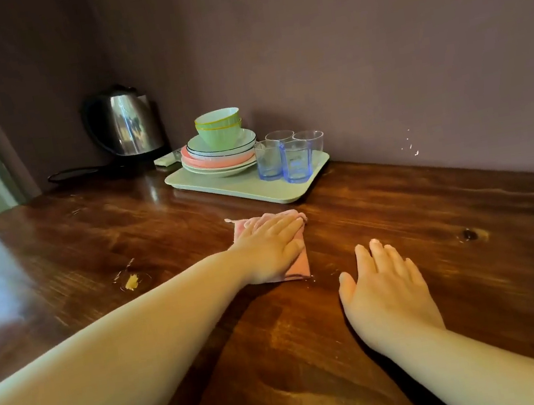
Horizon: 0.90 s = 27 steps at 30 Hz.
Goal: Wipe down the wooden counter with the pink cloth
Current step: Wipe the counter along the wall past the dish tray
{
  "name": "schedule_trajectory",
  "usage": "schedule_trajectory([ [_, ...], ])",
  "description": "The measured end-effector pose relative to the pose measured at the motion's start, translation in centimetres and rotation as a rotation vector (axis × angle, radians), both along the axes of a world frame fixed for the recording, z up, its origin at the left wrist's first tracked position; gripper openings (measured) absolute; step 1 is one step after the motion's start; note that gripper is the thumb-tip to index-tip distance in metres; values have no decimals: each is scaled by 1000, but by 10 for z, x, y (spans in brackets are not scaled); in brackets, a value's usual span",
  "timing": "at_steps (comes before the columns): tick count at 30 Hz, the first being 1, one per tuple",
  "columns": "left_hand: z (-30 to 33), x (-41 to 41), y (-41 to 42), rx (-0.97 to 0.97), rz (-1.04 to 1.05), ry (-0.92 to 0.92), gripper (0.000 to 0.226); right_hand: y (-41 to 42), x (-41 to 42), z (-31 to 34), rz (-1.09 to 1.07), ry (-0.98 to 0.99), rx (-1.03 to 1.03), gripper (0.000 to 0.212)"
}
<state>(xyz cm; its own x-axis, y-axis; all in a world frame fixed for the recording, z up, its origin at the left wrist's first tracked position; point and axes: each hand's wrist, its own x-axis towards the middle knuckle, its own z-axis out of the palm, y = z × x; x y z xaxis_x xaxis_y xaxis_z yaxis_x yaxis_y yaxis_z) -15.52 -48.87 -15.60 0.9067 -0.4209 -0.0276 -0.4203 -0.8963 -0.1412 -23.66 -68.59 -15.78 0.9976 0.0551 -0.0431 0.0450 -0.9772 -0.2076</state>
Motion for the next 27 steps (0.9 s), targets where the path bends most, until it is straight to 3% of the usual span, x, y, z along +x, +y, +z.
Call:
schedule_trajectory([
  [3,0,2,7,-153,-3,44,64,2,1,1,-12,10,6,65],
  [9,4,24,-22,-185,209,-16,57,0,-2,2,-27,19,33,65],
  [12,-4,10,-34,-215,129,45,58,0,-1,3,-35,6,86,66],
  [13,-1,5,-37,-277,91,51,56,-2,-1,4,-39,-2,126,66],
  [15,13,-3,-29,-692,107,27,46,-5,0,4,-56,-70,238,63],
  [16,22,-3,-17,-915,185,-15,45,-5,2,3,-50,-145,303,59],
  [17,29,-4,2,-1016,285,-113,46,-3,6,4,-10,-218,357,55],
  [19,30,-11,43,-802,533,-274,49,10,19,11,190,-286,388,49],
  [21,16,-25,71,-551,706,-201,56,31,34,18,399,-209,374,45],
  [24,-17,-40,78,-402,754,-62,63,60,49,9,517,-48,204,50],
  [27,-26,-37,81,-353,746,-54,65,57,68,-1,481,-4,76,56],
])
